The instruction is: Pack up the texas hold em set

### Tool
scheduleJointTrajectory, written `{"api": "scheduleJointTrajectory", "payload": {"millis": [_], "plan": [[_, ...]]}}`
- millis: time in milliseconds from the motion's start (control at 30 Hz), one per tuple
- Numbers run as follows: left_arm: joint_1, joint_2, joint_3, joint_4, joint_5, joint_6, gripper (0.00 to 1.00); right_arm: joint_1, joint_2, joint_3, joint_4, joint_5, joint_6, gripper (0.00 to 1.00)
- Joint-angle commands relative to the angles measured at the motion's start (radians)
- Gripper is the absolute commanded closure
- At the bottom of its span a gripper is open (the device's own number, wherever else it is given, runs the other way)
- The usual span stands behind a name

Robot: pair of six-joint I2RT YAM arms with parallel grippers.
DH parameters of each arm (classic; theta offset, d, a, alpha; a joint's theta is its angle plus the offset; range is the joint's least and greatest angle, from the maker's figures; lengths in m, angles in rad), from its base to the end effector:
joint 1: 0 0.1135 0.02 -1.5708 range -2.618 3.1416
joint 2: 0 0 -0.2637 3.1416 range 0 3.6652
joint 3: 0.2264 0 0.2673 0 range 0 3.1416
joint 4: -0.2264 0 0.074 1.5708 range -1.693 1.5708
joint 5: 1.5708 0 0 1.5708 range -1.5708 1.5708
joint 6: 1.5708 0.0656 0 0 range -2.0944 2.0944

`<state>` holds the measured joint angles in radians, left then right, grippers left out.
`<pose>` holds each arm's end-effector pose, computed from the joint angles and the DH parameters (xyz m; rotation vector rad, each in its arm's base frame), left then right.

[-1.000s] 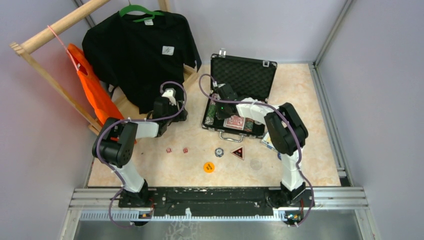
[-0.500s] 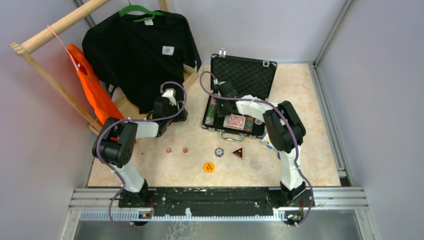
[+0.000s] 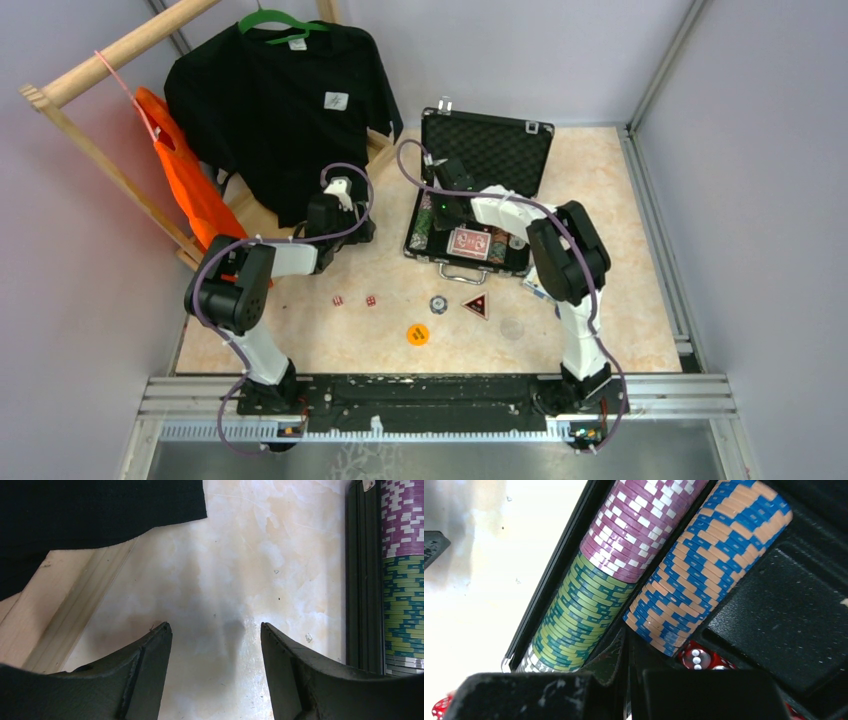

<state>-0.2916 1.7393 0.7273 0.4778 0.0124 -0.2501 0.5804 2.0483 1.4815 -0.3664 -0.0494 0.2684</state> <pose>0.3573 -0.1081 0.1133 0.0516 2.1225 -0.3366 0.3964 0.2638 0.1464 -0.4168 2.5165 0.4041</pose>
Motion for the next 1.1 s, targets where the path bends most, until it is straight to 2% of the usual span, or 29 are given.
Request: {"api": "scheduleJointTrajectory", "payload": {"millis": [0,233,267,433,533,600,667,767,1000,1067], "plan": [[0.005,0.000,0.024,0.004,0.019,-0.007,0.28,0.008,-0.135,0.020,0.074,0.033,-0.028,1.00],[0.005,-0.017,0.014,0.016,0.039,-0.024,0.28,0.019,-0.272,-0.031,0.080,0.038,-0.026,1.00],[0.003,-0.017,0.012,0.020,0.032,-0.026,0.27,0.021,-0.292,-0.044,0.078,0.037,-0.028,0.97],[-0.015,-0.076,-0.020,0.060,0.009,-0.041,0.26,0.077,-0.379,-0.107,-0.001,0.047,-0.085,0.67],[-0.058,-0.124,-0.036,0.067,-0.050,-0.033,0.18,0.157,-0.427,-0.165,-0.070,0.091,-0.111,0.48],[-0.097,-0.164,-0.065,0.093,-0.111,-0.045,0.10,0.215,-0.455,-0.240,-0.091,0.133,-0.108,0.39],[-0.143,-0.220,-0.117,0.168,-0.165,-0.047,0.01,0.259,-0.481,-0.311,-0.093,0.172,-0.076,0.37],[-0.178,-0.289,-0.155,0.191,-0.227,-0.102,0.01,0.292,-0.524,-0.396,-0.081,0.178,-0.021,0.37],[-0.186,-0.386,-0.120,-0.171,-0.382,-0.282,0.01,0.401,-0.560,-0.533,-0.042,0.235,0.048,0.36],[-0.186,-0.410,-0.139,-0.202,-0.406,-0.289,0.01,0.411,-0.556,-0.566,-0.012,0.237,0.075,0.36]]}}
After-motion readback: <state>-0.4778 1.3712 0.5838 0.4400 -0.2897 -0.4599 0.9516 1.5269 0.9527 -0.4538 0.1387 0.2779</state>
